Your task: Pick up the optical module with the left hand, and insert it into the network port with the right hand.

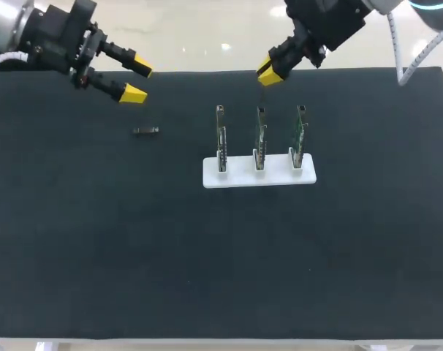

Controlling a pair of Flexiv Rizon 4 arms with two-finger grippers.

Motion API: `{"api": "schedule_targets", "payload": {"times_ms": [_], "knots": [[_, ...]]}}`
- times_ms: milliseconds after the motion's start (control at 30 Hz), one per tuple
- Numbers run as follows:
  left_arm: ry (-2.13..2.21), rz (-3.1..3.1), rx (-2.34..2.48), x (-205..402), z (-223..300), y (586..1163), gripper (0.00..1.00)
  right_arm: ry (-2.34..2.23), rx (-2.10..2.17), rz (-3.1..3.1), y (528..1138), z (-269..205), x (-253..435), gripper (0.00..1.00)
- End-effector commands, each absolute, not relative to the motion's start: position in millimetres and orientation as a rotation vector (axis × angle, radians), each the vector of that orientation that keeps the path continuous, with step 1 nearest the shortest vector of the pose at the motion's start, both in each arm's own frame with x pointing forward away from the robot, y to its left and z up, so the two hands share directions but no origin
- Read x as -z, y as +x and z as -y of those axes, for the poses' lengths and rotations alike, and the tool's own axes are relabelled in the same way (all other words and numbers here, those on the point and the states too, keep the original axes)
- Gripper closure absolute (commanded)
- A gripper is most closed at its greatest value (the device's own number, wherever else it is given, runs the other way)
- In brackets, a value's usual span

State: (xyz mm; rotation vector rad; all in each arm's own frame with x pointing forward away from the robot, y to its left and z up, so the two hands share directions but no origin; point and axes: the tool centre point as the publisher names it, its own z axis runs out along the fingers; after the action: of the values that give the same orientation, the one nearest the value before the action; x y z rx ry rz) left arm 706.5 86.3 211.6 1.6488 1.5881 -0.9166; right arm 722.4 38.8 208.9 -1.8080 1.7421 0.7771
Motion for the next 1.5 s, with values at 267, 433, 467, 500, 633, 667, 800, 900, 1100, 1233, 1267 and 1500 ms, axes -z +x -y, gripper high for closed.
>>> {"api": "schedule_targets", "payload": {"times_ms": [267,433,467,500,633,667,800,900,1100,1233,1267,1500], "knots": [[1.651,-1.59,0.916,-211.7,-85.8,707.4,0.0,-1.839,-0.792,-1.726,731.0,-34.4,-201.9,1.0],[1.651,-1.59,0.916,-211.7,-85.8,707.4,0.0,-1.847,-0.787,-1.714,734.5,-34.2,-199.0,1.0],[1.651,-1.59,0.916,-211.7,-85.8,707.4,0.0,-1.849,-0.785,-1.711,735.4,-34.3,-198.2,1.0],[1.651,-1.59,0.916,-211.7,-85.8,707.4,0.0,-1.851,-0.785,-1.707,736.4,-34.2,-197.1,1.0],[1.651,-1.59,0.916,-211.7,-85.8,707.4,0.0,-1.851,-0.786,-1.701,738.6,-35.9,-194.9,1.0],[1.651,-1.59,0.916,-211.7,-85.8,707.4,0.0,-1.851,-0.786,-1.7,738.9,-36.5,-194.4,1.0],[1.651,-1.59,0.916,-211.7,-85.8,707.4,0.0,-1.849,-0.787,-1.692,739.9,-38.5,-191.9,1.0],[1.651,-1.59,0.916,-211.7,-85.8,707.4,0.0,-1.853,-0.791,-1.682,741.1,-38.9,-190.6,1.0],[1.651,-1.59,0.916,-211.7,-85.8,707.4,0.0,-1.854,-0.795,-1.677,741.4,-41.2,-190.5,1.0],[1.651,-1.59,0.916,-211.7,-85.8,707.4,0.0,-1.852,-0.798,-1.677,739.4,-42.9,-190.7,1.0],[1.651,-1.59,0.916,-211.7,-85.8,707.4,0.0,-1.852,-0.799,-1.677,738.9,-43.2,-190.9,1.0],[1.651,-1.59,0.916,-211.7,-85.8,707.4,0.0,-1.847,-0.804,-1.678,734.2,-45.5,-191.4,1.0]]}}
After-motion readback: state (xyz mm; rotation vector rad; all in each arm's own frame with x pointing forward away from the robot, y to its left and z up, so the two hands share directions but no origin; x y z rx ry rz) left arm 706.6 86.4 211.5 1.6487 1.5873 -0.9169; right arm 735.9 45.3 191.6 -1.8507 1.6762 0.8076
